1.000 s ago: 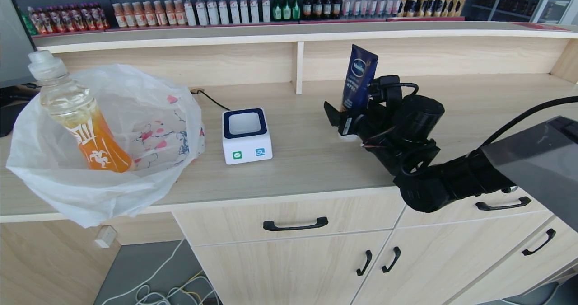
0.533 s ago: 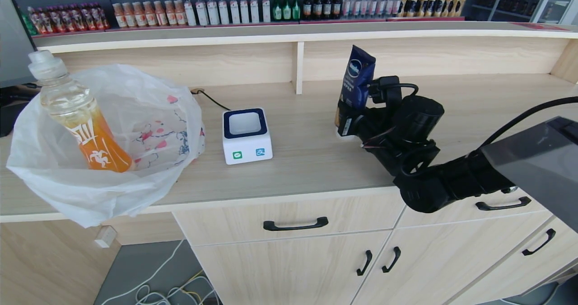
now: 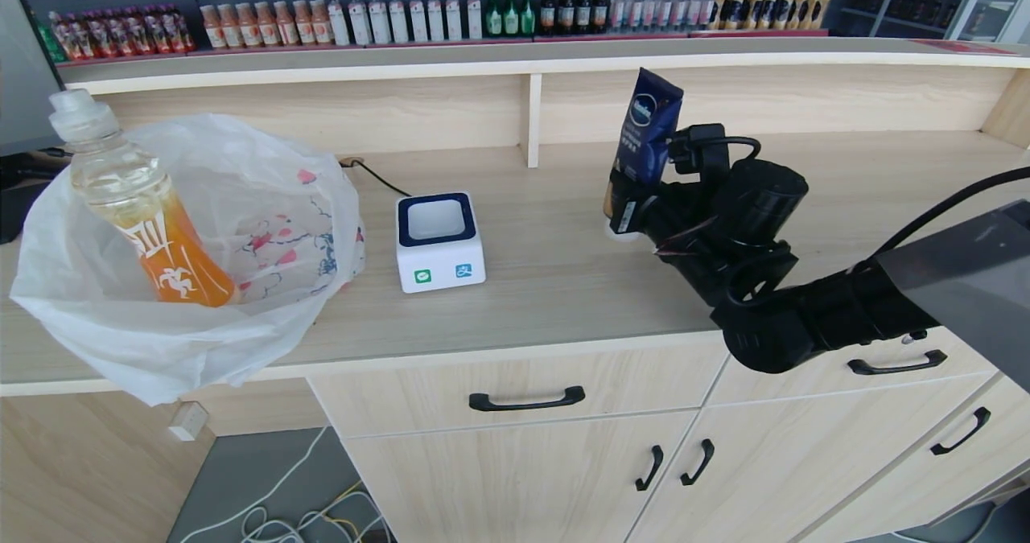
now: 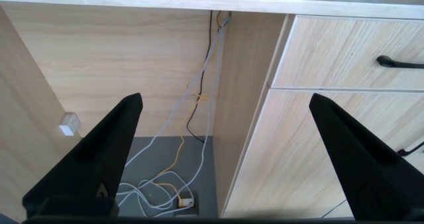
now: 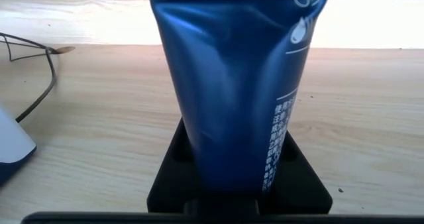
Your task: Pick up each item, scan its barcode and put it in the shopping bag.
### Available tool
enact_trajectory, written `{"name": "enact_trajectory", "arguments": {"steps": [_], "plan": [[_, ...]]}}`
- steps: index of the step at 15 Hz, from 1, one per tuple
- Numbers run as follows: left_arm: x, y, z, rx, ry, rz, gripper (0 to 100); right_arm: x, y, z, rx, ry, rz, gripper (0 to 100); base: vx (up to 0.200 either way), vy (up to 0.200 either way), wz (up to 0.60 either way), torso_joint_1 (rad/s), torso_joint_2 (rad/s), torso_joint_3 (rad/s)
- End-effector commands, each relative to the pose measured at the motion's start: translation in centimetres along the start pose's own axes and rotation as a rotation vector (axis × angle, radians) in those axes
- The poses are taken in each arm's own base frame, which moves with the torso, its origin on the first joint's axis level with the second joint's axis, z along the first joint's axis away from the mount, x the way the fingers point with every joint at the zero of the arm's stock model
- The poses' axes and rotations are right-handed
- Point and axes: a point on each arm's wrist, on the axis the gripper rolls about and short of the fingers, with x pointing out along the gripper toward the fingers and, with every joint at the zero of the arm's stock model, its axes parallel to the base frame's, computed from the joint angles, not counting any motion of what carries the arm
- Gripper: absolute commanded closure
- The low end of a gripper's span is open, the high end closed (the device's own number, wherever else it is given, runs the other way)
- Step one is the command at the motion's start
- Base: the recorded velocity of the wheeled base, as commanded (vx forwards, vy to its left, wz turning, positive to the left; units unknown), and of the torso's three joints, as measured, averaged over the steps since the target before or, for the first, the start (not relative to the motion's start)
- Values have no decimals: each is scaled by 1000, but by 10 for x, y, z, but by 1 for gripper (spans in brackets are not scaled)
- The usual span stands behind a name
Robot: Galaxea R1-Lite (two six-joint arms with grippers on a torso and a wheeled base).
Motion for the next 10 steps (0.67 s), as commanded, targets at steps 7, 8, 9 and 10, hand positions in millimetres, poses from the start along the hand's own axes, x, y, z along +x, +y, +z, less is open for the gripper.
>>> {"name": "enact_trajectory", "arguments": {"steps": [7, 8, 9, 10], "plan": [[0, 0, 0, 0, 0, 0, 0, -51, -4, 54, 9, -43, 21, 100, 0, 0, 0, 0, 0, 0], [0, 0, 0, 0, 0, 0, 0, -62, -4, 59, 10, -47, 27, 100, 0, 0, 0, 0, 0, 0], [0, 0, 0, 0, 0, 0, 0, -68, -4, 62, 14, -55, 30, 100, 0, 0, 0, 0, 0, 0], [0, 0, 0, 0, 0, 0, 0, -90, 1, 68, 40, -65, 52, 100, 0, 0, 0, 0, 0, 0]]}}
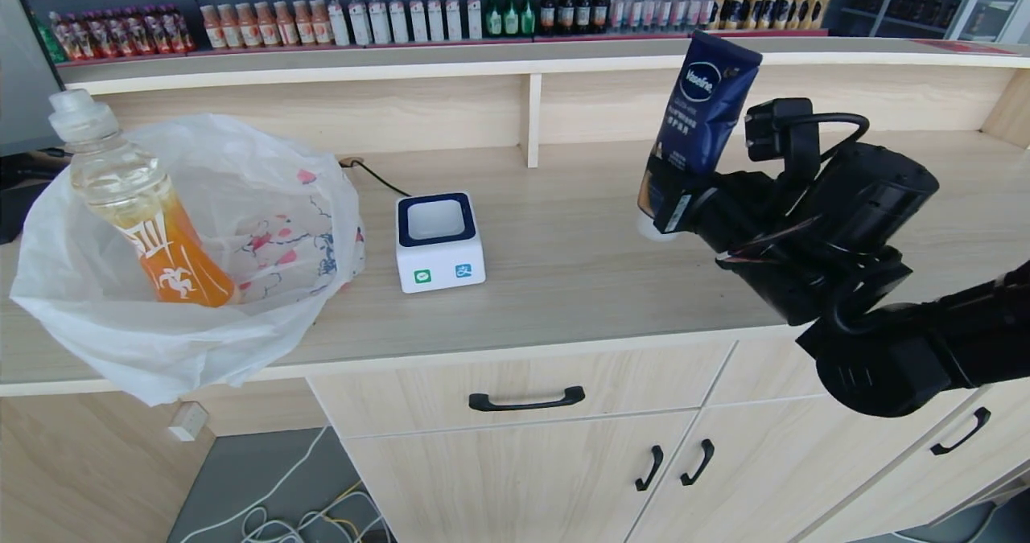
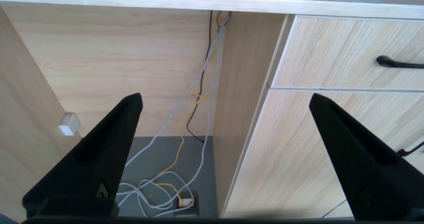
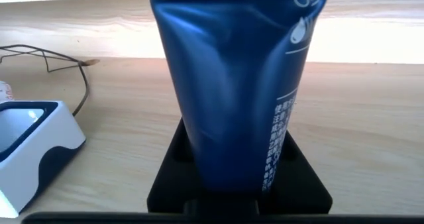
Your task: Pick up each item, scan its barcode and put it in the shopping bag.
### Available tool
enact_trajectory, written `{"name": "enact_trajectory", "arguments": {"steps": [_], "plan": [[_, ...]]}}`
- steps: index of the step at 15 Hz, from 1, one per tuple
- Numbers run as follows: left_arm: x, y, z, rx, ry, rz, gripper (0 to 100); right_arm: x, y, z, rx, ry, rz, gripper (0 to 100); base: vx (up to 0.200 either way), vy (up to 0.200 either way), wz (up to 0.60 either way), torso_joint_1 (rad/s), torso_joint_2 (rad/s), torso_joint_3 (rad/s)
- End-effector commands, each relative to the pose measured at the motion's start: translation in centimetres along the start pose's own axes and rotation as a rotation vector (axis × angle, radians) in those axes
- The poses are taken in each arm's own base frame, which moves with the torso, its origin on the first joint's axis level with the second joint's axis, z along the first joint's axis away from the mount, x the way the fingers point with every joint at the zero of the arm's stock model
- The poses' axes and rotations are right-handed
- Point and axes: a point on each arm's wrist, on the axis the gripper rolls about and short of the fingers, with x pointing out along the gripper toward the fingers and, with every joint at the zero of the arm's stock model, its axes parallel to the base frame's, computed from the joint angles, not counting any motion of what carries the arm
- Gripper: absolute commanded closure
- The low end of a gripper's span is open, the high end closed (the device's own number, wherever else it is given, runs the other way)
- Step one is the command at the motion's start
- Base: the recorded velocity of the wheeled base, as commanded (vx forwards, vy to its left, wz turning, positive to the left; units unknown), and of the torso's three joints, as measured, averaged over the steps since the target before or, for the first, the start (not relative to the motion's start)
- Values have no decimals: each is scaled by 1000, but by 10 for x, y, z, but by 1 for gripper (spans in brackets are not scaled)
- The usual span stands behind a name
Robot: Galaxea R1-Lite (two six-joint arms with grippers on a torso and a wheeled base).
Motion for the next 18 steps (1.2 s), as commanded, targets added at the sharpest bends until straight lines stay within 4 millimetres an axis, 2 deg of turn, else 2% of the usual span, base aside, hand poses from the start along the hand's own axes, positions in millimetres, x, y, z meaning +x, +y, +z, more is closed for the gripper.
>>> {"name": "enact_trajectory", "arguments": {"steps": [1, 4, 5, 6, 8, 9, 11, 14, 18], "plan": [[0, 0, 0, 0, 0, 0, 0, -44, 6, 28, 33, -43, 35, 100, 0, 0, 0, 0, 0, 0], [0, 0, 0, 0, 0, -2, 0, -96, 2, 45, 45, -36, 47, 100, 0, 0, 0, 0, 0, 0], [0, 0, 0, 0, 0, 0, 0, -108, 3, 49, 49, -42, 57, 100, 0, 0, 0, 0, 0, 0], [0, 0, 0, 0, 0, 0, 0, -133, 2, 54, 55, -42, 75, 100, 0, 0, 0, 0, 0, 0], [0, 0, 0, 0, 0, 0, 0, -161, 3, 52, 60, -18, 105, 100, 0, 0, 0, 0, 0, 0], [0, 0, 0, 0, 0, 0, 0, -185, 1, 47, 55, 9, 119, 100, 0, 0, 0, 0, 0, 0], [0, 0, 0, 0, 0, 0, 0, -211, -4, 40, 53, 38, 129, 100, 0, 0, 0, 0, 0, 0], [0, 0, 0, 0, 0, 0, 0, -230, -5, 37, 37, 45, 149, 100, 0, 0, 0, 0, 0, 0], [0, 0, 0, 0, 0, 0, 0, -243, -6, 34, 16, 46, 170, 100, 0, 0, 0, 0, 0, 0]]}}
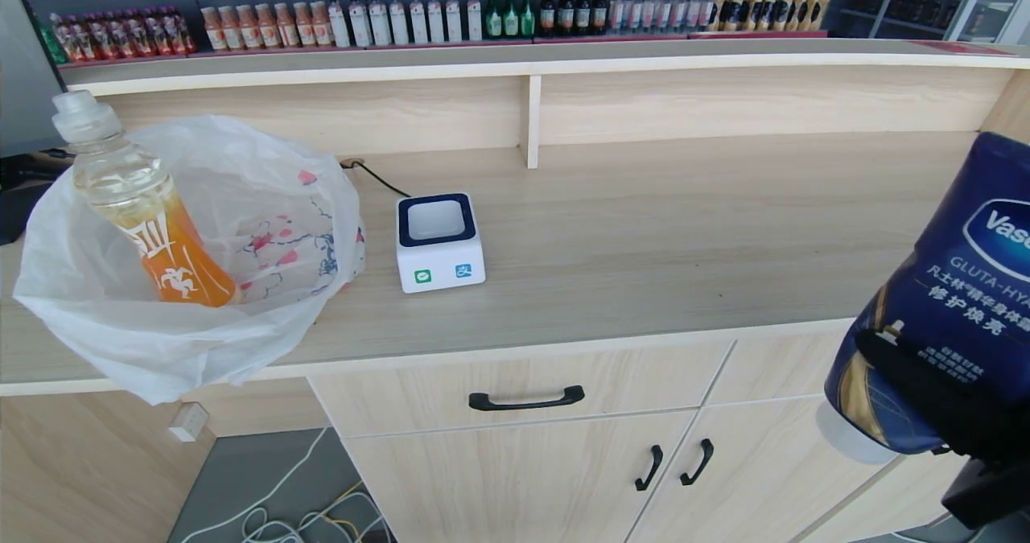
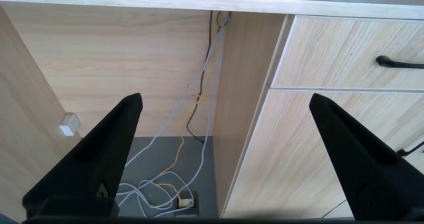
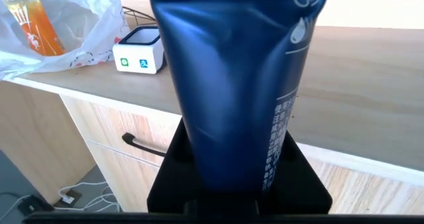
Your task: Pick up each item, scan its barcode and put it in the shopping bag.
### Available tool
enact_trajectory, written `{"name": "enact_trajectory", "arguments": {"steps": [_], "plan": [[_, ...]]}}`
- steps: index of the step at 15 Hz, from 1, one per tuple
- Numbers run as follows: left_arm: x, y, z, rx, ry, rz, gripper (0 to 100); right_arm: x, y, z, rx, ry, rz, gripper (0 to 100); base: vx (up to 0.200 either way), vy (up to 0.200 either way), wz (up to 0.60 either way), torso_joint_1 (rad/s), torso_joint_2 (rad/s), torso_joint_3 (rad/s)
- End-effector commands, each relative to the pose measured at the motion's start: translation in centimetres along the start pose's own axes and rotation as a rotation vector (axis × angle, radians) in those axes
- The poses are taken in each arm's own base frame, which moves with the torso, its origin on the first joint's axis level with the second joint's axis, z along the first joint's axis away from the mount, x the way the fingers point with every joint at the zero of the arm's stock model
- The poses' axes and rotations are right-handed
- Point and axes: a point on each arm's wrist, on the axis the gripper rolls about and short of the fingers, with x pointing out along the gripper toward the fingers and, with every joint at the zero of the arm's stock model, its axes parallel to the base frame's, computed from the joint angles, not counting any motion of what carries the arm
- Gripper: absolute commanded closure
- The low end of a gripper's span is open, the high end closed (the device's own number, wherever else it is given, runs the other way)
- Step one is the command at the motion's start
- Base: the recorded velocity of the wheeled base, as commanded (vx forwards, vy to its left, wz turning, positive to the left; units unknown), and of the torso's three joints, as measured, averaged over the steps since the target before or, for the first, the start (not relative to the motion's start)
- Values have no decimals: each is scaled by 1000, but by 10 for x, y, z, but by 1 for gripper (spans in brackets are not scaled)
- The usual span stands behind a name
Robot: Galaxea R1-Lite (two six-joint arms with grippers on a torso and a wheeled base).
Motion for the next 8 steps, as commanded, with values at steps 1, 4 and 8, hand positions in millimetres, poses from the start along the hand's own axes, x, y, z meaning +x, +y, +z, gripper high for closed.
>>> {"name": "enact_trajectory", "arguments": {"steps": [1, 4, 8], "plan": [[0, 0, 0, 0, 0, 0, 0, -6, 0, 1, 2, -13, 6, 100, 0, 0, 0, 0, 0, 0], [0, 0, 0, 0, 0, 0, 0, -14, 2, -10, -24, 39, 41, 100, 0, 0, 0, 0, 0, 0], [0, 0, 0, 0, 0, 0, 0, -14, 7, -15, -129, 59, 163, 100, 0, 0, 0, 0, 0, 0]]}}
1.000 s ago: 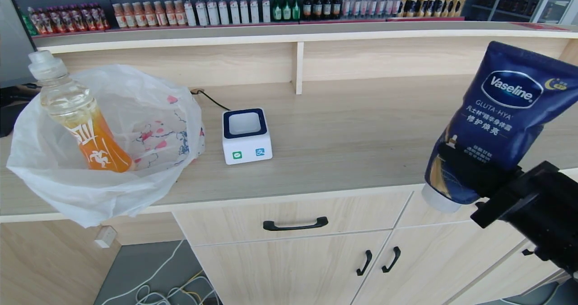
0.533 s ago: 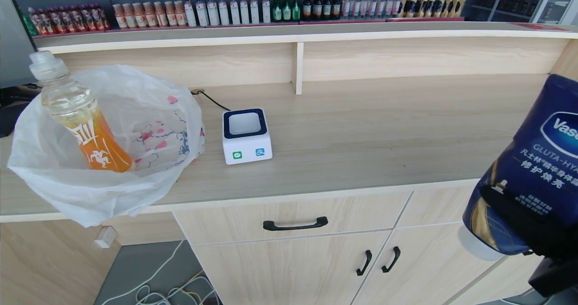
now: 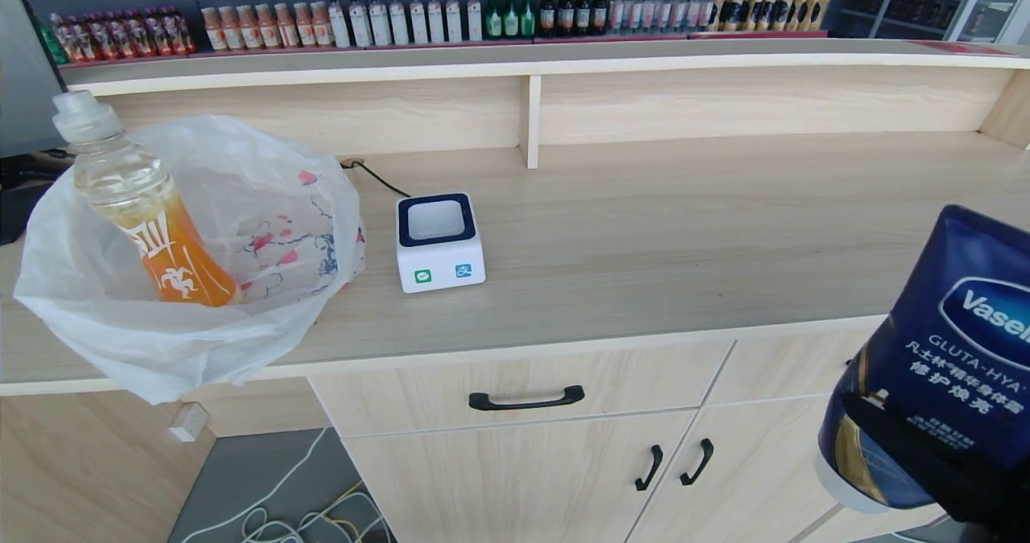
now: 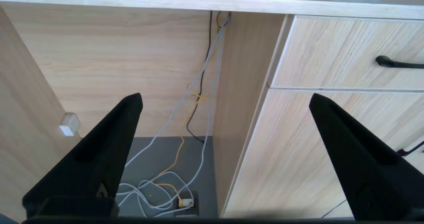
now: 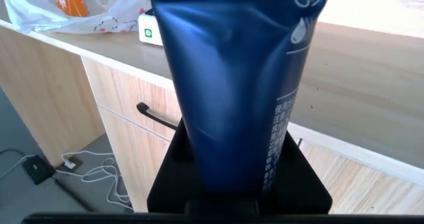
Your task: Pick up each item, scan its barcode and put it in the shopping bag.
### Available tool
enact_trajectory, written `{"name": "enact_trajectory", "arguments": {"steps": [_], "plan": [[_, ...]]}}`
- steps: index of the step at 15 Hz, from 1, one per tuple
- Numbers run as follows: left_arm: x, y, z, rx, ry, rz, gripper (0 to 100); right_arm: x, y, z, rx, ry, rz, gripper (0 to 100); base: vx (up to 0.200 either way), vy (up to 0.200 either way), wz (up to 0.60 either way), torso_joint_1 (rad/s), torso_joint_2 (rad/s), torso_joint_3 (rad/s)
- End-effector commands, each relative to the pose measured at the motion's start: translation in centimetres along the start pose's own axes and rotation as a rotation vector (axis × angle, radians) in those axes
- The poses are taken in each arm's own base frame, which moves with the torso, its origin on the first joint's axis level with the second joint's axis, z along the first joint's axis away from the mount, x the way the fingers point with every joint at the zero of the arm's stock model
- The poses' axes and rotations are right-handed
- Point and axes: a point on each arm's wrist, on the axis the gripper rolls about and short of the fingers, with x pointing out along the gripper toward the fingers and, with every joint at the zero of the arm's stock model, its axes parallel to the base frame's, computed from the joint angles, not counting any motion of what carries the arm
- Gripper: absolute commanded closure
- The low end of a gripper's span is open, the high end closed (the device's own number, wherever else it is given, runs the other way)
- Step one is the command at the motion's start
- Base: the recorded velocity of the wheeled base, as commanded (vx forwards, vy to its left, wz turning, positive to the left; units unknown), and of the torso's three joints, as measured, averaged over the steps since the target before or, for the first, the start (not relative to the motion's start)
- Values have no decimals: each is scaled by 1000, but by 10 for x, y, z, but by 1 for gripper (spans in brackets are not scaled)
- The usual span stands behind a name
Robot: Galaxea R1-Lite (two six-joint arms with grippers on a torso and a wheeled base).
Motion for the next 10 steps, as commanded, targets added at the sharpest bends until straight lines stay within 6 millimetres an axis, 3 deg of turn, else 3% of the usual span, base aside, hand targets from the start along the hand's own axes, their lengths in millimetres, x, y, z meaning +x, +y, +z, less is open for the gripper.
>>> {"name": "enact_trajectory", "arguments": {"steps": [1, 7, 10], "plan": [[0, 0, 0, -1, 0, 0, 0, 2, 2, -3, -30, 17, 27, 100, 0, 0, 0, 0, 0, 0], [0, 0, 0, -1, 0, 0, 0, 5, 4, -2, -172, 4, 87, 100, 0, 0, 0, 0, 0, 0], [0, 0, 0, -1, 0, -2, 0, 26, 11, 7, -293, -51, 176, 100, 0, 0, 0, 0, 0, 0]]}}
